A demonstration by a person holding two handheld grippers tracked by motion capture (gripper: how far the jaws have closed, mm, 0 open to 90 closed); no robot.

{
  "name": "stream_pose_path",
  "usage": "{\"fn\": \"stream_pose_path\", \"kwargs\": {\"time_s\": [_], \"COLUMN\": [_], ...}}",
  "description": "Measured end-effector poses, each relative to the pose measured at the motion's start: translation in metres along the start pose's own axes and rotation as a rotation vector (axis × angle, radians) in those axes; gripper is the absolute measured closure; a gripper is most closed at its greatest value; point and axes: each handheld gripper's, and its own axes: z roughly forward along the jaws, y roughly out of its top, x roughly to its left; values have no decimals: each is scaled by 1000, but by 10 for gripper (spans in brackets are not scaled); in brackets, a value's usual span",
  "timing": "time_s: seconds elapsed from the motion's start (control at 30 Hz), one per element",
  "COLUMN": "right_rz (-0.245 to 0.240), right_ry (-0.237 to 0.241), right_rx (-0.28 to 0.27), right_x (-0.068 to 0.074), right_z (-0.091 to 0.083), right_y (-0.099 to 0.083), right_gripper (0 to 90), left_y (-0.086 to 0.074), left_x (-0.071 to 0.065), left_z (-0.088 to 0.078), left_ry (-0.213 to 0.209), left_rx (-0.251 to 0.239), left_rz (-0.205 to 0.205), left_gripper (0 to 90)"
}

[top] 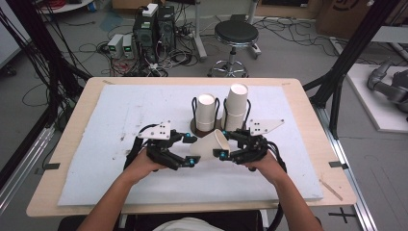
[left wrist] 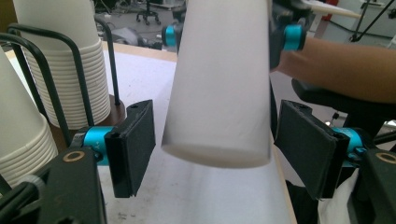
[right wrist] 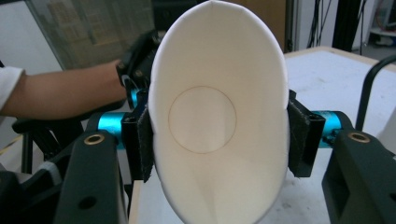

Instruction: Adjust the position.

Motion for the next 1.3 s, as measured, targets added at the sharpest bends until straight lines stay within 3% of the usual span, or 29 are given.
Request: {"fn": "stream_pose_path", "kwargs": {"time_s": [0.17, 0.23, 0.33, 0.5, 0.63, 0.7, 0.77, 0.87, 0.93, 1.13, 1.3], "right_rz": [-9, -8, -8, 45, 87, 63, 26, 9, -1, -9, -12], "right_ry": [8, 13, 19, 4, -5, 12, 23, 26, 25, 8, 8], "right_rx": [19, 18, 17, -34, -45, -35, -43, -28, -19, 5, 11], "right_x": [1, 2, 3, 2, 2, 2, 4, 6, 5, 5, 5], "right_z": [5, 6, 7, 7, 10, 11, 10, 10, 10, 9, 11], "right_y": [0, 1, 2, 1, 0, 0, 1, 3, 3, 3, 3], "right_gripper": [392, 393, 379, 173, 174, 198, 299, 333, 342, 355, 365], "left_y": [-3, -5, -4, -3, -2, -3, -4, -6, -6, -4, -6], "left_x": [-1, -1, -2, -2, -2, -3, -3, -4, -4, -2, -4], "left_z": [6, 7, 7, 6, 5, 7, 9, 12, 13, 9, 11], "left_ry": [-15, -22, -34, -38, -49, -52, -58, -58, -43, -17, -29], "left_rx": [33, 47, 50, 14, -9, 1, 13, 26, 40, 24, 38], "left_rz": [0, 11, 22, 19, 17, 21, 17, 7, 2, -9, 6], "left_gripper": [288, 350, 361, 361, 361, 360, 362, 360, 350, 300, 357]}}
